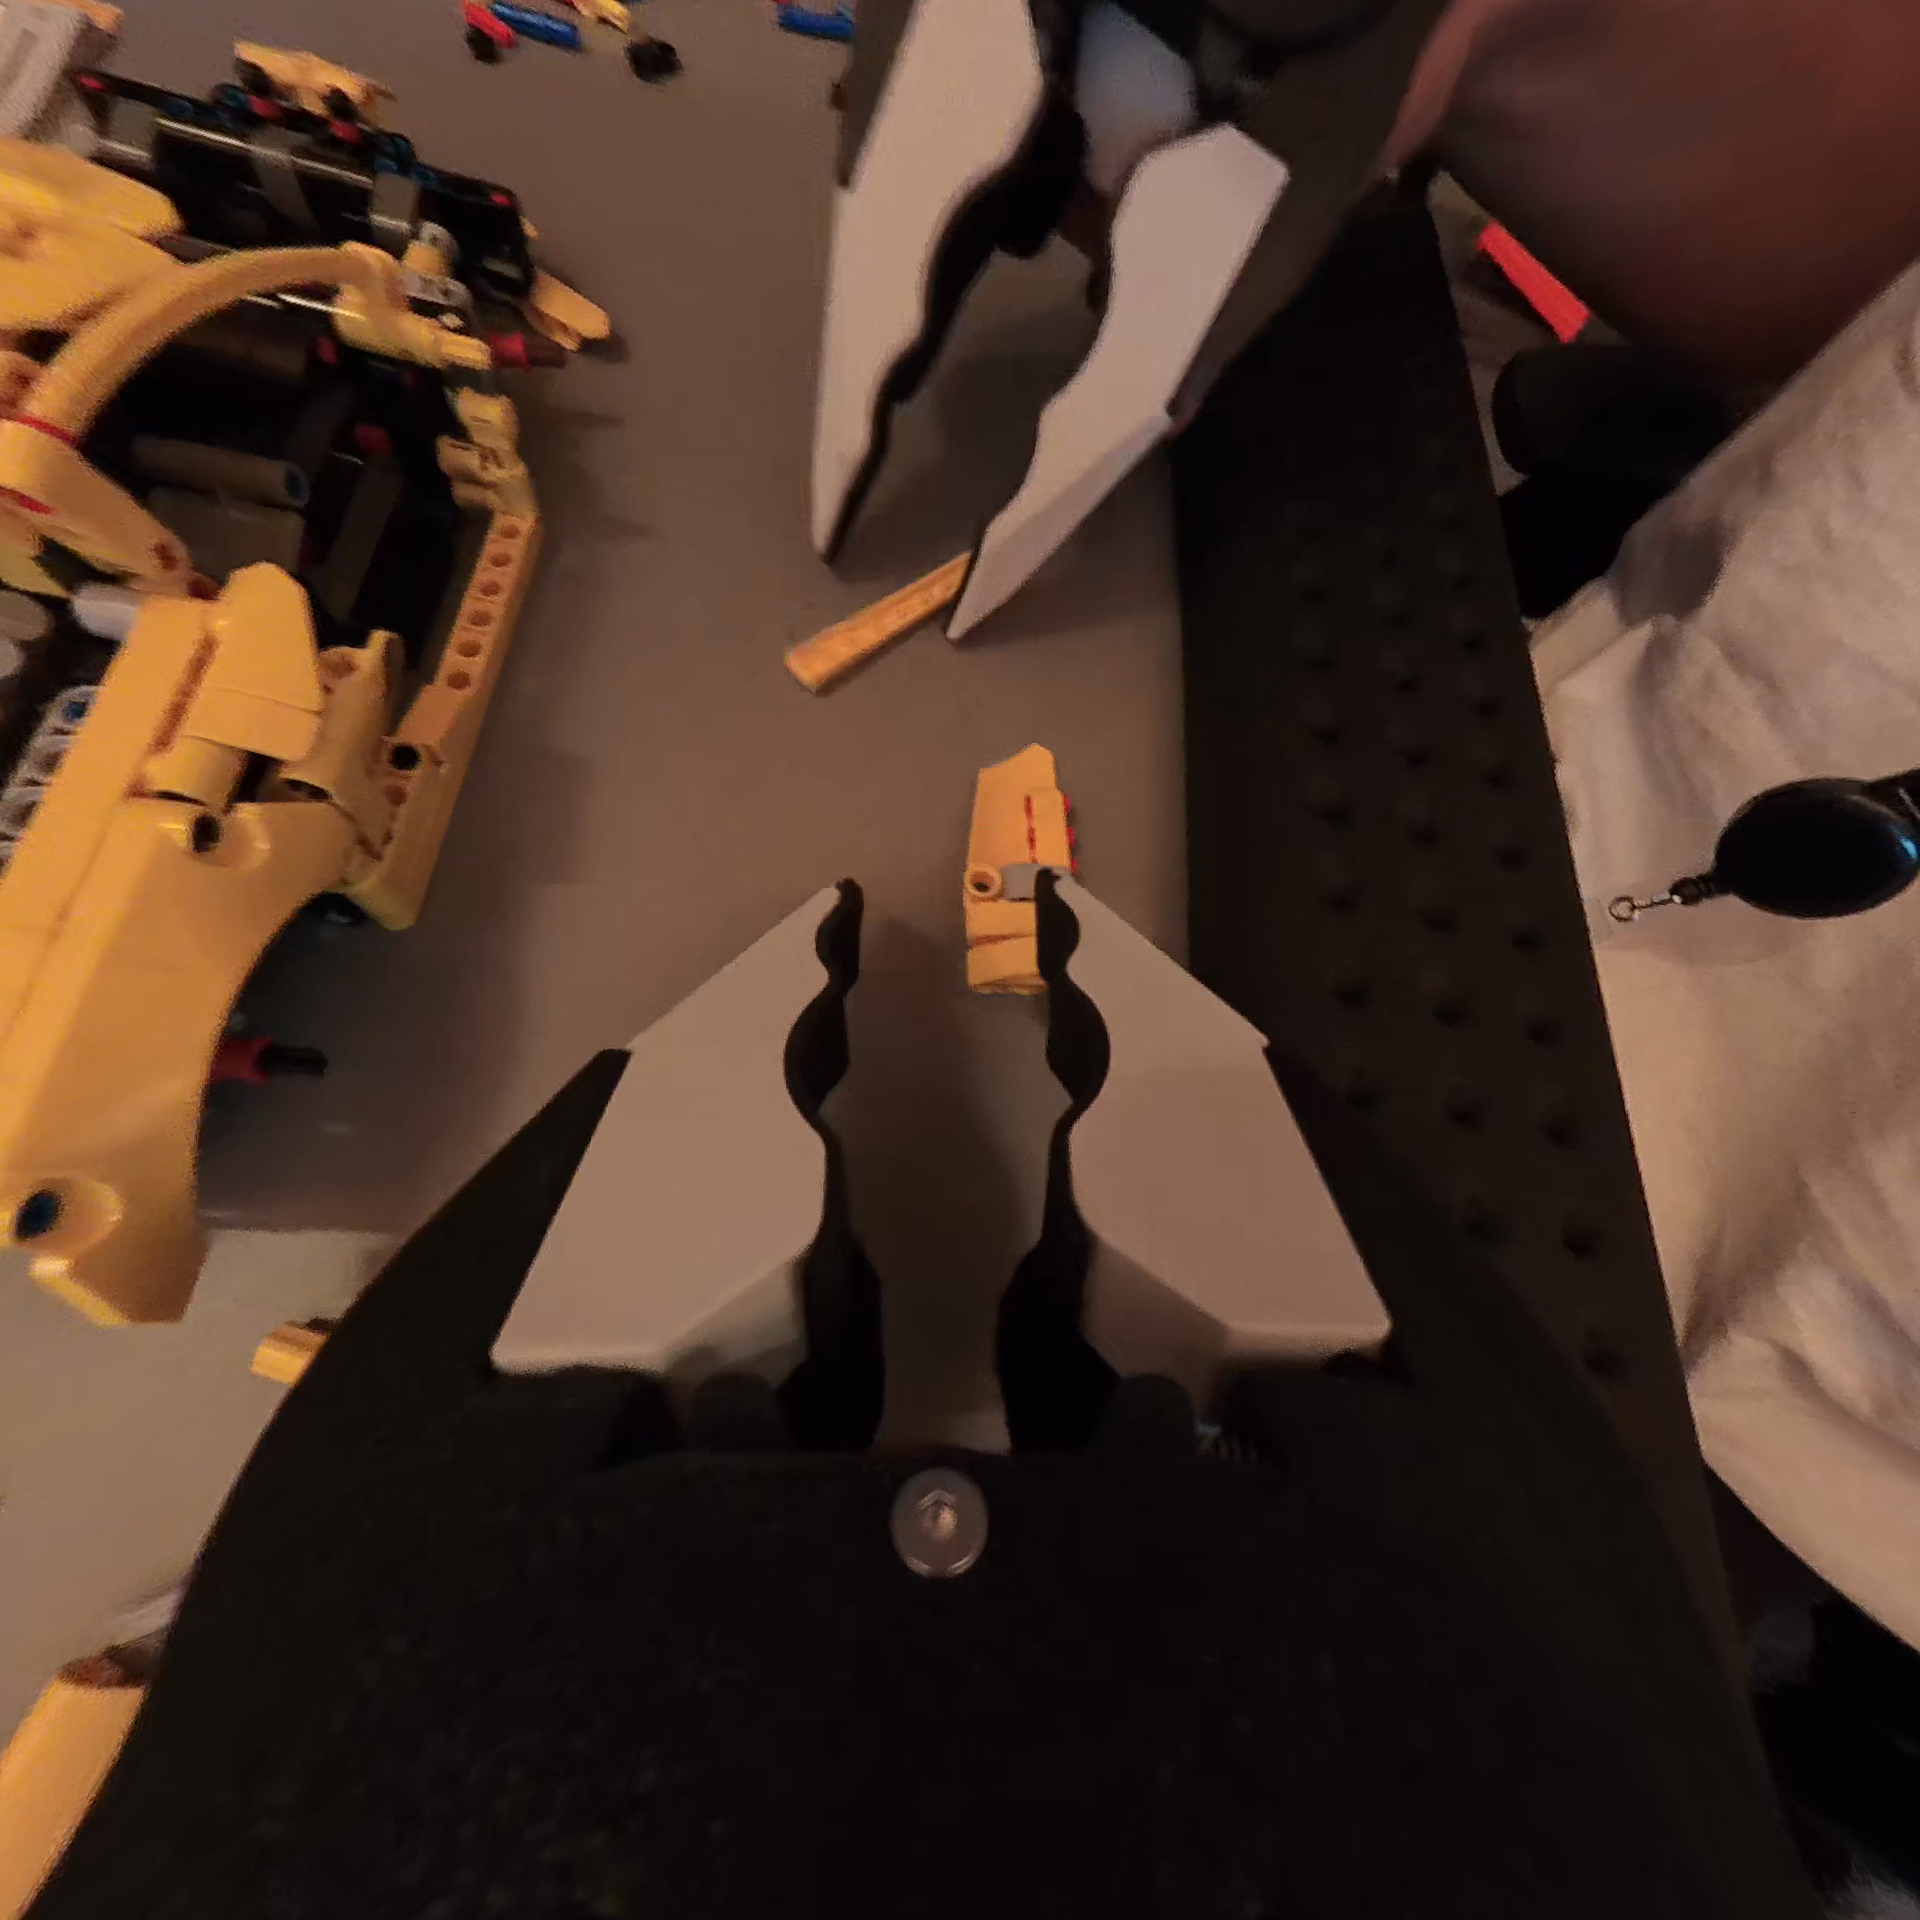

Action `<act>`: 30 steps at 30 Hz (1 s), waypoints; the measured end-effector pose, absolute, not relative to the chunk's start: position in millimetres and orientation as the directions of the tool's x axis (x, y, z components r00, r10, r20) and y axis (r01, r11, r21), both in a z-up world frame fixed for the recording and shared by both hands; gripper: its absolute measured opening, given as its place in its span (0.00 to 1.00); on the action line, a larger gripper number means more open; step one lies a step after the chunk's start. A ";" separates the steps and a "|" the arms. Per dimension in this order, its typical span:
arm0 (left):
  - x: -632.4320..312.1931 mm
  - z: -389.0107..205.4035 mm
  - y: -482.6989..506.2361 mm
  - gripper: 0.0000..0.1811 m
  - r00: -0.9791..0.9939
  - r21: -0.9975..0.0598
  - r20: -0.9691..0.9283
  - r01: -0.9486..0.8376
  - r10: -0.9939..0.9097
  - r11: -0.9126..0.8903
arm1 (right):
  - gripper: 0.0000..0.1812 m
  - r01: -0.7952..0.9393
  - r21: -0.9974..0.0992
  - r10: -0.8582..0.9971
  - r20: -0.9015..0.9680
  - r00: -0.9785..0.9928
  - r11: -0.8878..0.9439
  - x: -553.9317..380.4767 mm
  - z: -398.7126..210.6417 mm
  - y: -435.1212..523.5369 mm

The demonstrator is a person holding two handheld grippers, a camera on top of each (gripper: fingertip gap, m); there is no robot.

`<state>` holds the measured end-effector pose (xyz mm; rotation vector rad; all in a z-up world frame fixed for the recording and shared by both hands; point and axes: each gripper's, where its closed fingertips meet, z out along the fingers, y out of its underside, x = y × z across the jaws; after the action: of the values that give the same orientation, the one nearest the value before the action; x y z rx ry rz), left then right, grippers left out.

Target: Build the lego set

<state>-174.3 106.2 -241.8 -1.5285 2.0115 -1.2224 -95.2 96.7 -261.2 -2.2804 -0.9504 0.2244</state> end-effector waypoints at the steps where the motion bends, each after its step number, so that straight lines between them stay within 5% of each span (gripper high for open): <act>1: -171.7 -240.9 109.2 0.18 -0.352 -0.792 0.215 -0.609 -0.911 0.049 | 0.15 0.585 -0.621 0.683 0.107 0.722 -0.521 -96.1 -263.0 96.1; 3: -166.8 -237.7 114.2 0.18 -0.329 -0.808 0.183 -0.587 -0.926 0.049 | 0.05 0.601 -0.622 0.694 0.124 0.709 -0.503 -102.2 -263.4 93.8; 8: -156.0 -237.0 121.6 0.18 -0.279 -0.821 0.125 -0.568 -0.952 0.058 | 0.03 0.667 -0.605 0.702 0.237 0.672 -0.435 -103.0 -260.5 99.2; 15: -146.4 -205.0 116.3 0.18 -0.281 -0.806 0.491 -0.505 -0.825 -0.308 | 0.03 0.776 -0.622 0.613 0.574 0.543 -0.105 -131.0 -208.1 116.5; 22: -152.8 -191.3 112.0 0.02 -0.336 -0.836 0.473 -0.462 -0.815 -0.295 | 0.03 0.767 -0.642 0.591 0.611 0.527 -0.020 -143.7 -197.4 117.5; 26: -156.7 -192.2 108.1 0.01 -0.375 -0.907 0.246 -0.414 -0.894 -0.076 | 0.01 0.656 -0.753 0.649 0.475 0.594 -0.049 -146.3 -195.8 112.2; 30: -157.1 -193.2 98.6 0.02 -0.397 -0.909 -0.141 -0.311 -0.907 0.278 | 0.16 0.381 -0.858 0.836 -0.096 0.541 -0.345 -149.2 -195.3 87.2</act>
<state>-157.1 98.6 -193.2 -1.0974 1.8630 -1.1042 -149.2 87.2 -195.3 -1.9411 -0.9878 0.6869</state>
